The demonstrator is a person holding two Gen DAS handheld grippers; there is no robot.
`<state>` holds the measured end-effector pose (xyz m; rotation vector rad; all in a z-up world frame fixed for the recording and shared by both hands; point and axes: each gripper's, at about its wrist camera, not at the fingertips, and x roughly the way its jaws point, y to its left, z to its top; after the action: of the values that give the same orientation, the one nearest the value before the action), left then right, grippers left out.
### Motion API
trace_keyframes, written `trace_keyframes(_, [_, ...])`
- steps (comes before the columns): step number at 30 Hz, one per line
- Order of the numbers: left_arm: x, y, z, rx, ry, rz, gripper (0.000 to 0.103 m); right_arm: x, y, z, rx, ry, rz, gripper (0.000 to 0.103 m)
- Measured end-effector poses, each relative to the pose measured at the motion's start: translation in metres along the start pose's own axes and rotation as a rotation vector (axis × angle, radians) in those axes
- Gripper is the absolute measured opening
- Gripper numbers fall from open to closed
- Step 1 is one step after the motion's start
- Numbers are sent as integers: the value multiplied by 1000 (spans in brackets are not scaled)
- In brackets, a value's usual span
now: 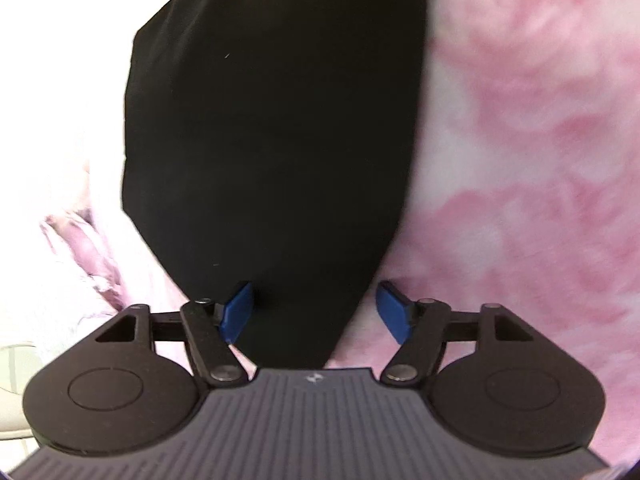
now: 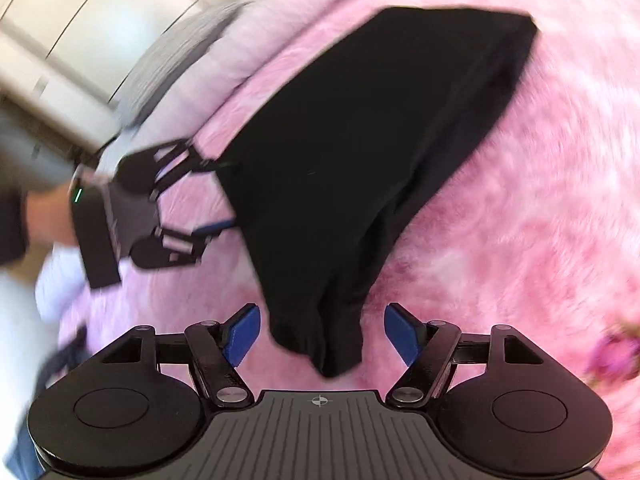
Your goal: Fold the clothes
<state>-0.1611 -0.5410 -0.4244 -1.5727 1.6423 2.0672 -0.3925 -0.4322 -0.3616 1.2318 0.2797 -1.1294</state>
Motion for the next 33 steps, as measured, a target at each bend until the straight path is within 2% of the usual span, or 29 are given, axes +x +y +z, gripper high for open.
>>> trace_keyframes(2, [8,2,-5,-2,14,33,64,14,-4,4,45,-23,21,73])
trace_keyframes(5, [14,5,-8,-19,6,4,55,35,-15,12,152,-47,60,73])
trace_keyframes(7, [15,6,-9,-36,7,-20,41,46,-28,16,251,-64,91,73])
trace_keyframes(8, [14,9,-9,-57,8,-34,36,49,-35,18,293,-68,114,66])
trace_keyframes(9, [13,11,-9,-77,9,-47,26,51,-40,21,315,-58,122,50])
trace_keyframes(10, [11,13,-8,-91,9,-52,21,52,-44,25,322,-30,125,26])
trace_keyframes(13, [-6,22,9,-128,4,-92,17,37,-53,45,287,47,167,14])
trace_keyframes(16, [-31,30,47,-186,-20,-159,17,6,-60,71,185,134,169,14])
trace_keyframes(19, [-58,41,126,-282,-64,-240,17,-31,-85,99,89,270,142,14])
trace_keyframes(22, [-77,56,209,-369,-122,-299,17,-68,-121,131,-27,421,65,14])
trace_keyframes(24, [-76,71,259,-458,-134,-324,18,-89,-143,151,-111,482,20,14])
trace_keyframes(26, [-69,85,285,-550,-131,-361,19,-101,-169,166,-155,508,-9,17])
trace_keyframes(27, [-66,92,297,-592,-130,-380,19,-105,-181,172,-155,502,-44,18])
trace_keyframes(29, [-72,99,296,-638,-141,-430,19,-115,-194,178,-149,444,-120,24])
trace_keyframes(30, [-81,99,290,-665,-150,-455,19,-122,-197,177,-144,392,-143,27])
trace_keyframes(32, [-89,110,266,-726,-177,-483,21,-139,-197,169,-115,273,-163,43])
trace_keyframes(33, [-94,115,253,-754,-189,-485,24,-149,-196,160,-96,207,-168,45])
